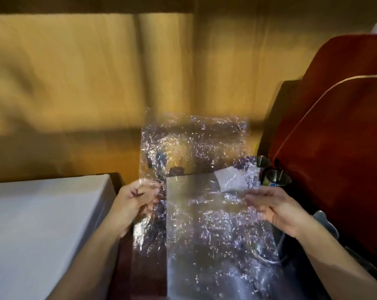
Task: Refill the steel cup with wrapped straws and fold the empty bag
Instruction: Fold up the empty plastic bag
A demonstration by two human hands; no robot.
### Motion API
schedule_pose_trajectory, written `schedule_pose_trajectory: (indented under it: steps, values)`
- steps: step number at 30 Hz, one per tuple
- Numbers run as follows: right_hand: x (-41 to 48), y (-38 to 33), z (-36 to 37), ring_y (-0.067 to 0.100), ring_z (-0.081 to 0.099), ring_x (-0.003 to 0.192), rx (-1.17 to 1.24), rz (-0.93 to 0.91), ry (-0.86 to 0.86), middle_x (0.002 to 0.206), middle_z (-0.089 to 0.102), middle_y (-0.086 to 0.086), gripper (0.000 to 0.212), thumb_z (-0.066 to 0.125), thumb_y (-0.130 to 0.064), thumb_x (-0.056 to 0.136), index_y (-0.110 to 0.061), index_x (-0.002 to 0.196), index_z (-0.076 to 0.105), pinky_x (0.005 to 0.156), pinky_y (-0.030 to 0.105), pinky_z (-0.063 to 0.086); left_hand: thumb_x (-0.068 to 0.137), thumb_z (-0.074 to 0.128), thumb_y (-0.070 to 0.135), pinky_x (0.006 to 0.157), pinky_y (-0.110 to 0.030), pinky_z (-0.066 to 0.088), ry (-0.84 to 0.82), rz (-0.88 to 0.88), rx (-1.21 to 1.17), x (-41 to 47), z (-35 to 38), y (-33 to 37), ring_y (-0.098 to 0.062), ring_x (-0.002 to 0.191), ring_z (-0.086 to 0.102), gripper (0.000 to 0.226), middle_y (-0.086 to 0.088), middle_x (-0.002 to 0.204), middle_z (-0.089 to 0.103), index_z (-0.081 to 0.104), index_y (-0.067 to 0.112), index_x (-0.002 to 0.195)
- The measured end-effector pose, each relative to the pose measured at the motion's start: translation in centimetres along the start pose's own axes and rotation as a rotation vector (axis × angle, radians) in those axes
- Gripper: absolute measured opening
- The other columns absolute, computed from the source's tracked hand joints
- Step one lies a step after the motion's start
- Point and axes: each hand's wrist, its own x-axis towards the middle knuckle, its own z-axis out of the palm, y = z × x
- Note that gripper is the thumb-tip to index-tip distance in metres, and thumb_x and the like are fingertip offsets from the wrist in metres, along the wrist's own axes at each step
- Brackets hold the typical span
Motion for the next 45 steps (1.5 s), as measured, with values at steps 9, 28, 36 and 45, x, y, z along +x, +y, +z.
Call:
schedule_pose_trajectory:
  steps: [9, 28, 36, 45]
  values:
    - [1.6, 1.2, -0.6, 0.023, 0.072, 0.067, 0.113, -0.075, 0.024, 0.072, 0.074, 0.016, 0.020, 0.060, 0.007, 0.067, -0.001, 0.077, 0.075, 0.059, 0.023, 0.057, 0.089, 0.050, -0.004, 0.052, -0.016, 0.050, 0.016, 0.099, 0.060, 0.1, -1.6, -0.4, -0.008, 0.057, 0.061, 0.038, 0.001, 0.063, 0.070, 0.070, 0.024, 0.072]
    - [1.0, 0.4, 0.0, 0.019, 0.071, 0.081, -0.111, -0.102, -0.064, 0.113, 0.060, 0.008, 0.038, 0.077, -0.013, 0.064, -0.017, 0.100, 0.069, 0.064, 0.029, 0.060, 0.069, 0.067, 0.033, 0.074, -0.047, 0.058, -0.284, -0.125, -0.314, -0.2, -2.1, -1.0, -0.018, 0.092, 0.065, 0.043, -0.003, 0.107, 0.069, 0.068, 0.007, 0.103]
    - [0.2, -0.5, 1.9, -0.003, 0.050, 0.064, -0.474, -0.103, -0.028, 0.125, 0.041, -0.015, 0.073, 0.084, -0.041, 0.044, -0.058, 0.107, 0.052, 0.074, 0.027, 0.045, 0.069, 0.068, -0.014, 0.103, -0.058, 0.038, -0.179, -0.035, 0.005, -0.7, -1.3, -0.4, -0.029, 0.133, 0.034, 0.077, 0.025, 0.132, 0.038, 0.050, 0.042, 0.120]
    - [0.5, -2.1, 2.9, 0.012, 0.030, 0.127, -0.895, -0.416, 0.190, 0.134, 0.036, -0.007, 0.052, 0.075, -0.014, 0.073, -0.038, 0.113, 0.051, 0.102, 0.027, 0.023, 0.071, 0.073, 0.001, 0.085, -0.039, 0.053, -0.153, 0.237, 0.304, -0.8, -1.8, 2.8, -0.003, 0.078, 0.060, 0.072, 0.023, 0.079, 0.063, 0.049, 0.050, 0.118]
